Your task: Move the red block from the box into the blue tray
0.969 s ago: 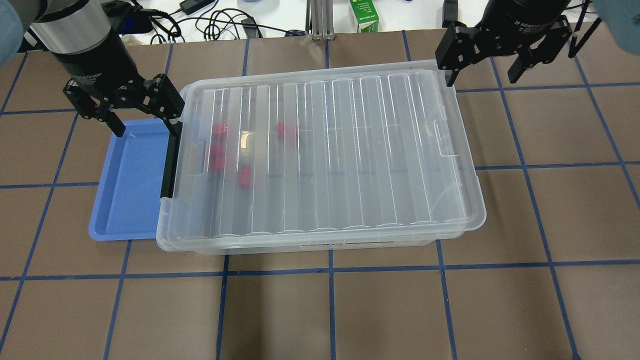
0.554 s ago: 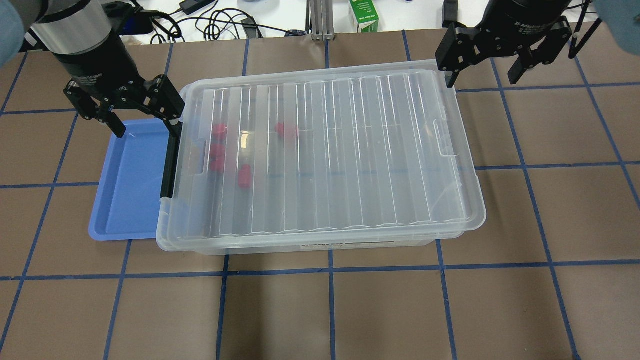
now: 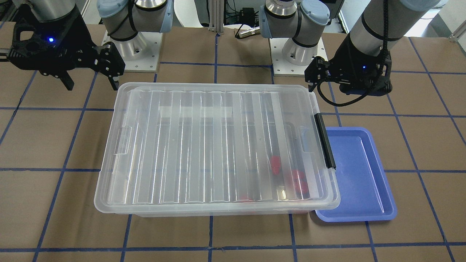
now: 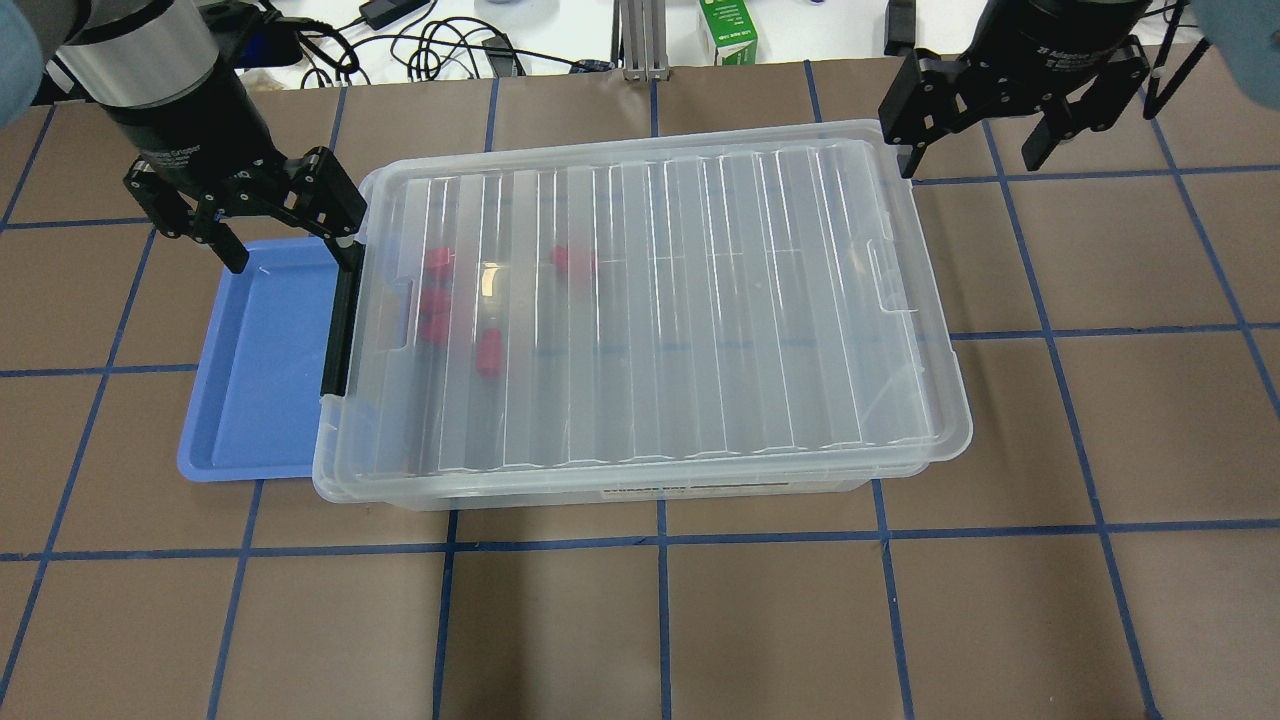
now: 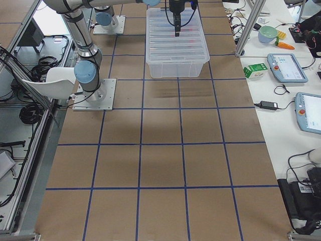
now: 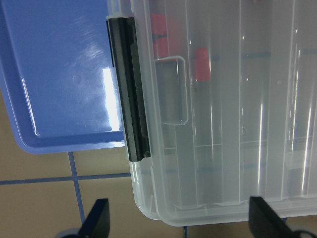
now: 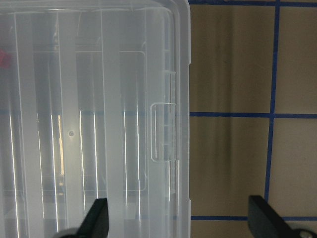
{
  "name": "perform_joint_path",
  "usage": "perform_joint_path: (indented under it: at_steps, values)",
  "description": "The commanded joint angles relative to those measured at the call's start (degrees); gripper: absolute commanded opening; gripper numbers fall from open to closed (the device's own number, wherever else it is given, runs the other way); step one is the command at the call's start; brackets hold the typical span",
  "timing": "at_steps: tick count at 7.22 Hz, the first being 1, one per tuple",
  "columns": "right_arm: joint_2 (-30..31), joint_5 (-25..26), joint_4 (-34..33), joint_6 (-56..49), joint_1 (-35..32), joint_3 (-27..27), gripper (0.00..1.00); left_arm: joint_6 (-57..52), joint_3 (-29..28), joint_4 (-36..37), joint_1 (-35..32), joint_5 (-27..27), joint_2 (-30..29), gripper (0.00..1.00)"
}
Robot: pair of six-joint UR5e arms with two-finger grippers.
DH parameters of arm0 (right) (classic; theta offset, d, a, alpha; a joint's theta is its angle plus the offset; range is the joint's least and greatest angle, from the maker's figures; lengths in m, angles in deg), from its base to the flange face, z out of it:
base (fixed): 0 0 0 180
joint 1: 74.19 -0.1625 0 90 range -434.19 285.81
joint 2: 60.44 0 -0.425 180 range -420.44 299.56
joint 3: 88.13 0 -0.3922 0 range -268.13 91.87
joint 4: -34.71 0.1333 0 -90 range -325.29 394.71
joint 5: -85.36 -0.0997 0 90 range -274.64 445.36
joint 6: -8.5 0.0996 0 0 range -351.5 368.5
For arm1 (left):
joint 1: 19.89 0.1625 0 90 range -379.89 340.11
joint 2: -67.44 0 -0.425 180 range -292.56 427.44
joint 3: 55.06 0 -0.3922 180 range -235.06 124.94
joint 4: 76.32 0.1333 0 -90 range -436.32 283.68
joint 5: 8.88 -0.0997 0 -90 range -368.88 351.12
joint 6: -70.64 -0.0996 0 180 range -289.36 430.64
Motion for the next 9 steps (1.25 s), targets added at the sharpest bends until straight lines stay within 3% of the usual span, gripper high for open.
perform_joint_path:
  at_steps: [1,5,9]
  values:
    - [-0.14,-0.06,-0.32,-2.98,1.77,3.07,1.00,0.01,0.00,0.04,0.17,0.31,-0.01,1.00]
    - [-5.04,-0.06,-24.96,-5.90,2.30,18.98,1.00,0.10,-0.09,0.04,0.08,0.41,0.07,1.00]
    - [-8.05,-0.06,-28.36,-5.99,3.79,19.62,1.00,0.10,-0.09,0.04,-0.01,0.67,0.07,1.00]
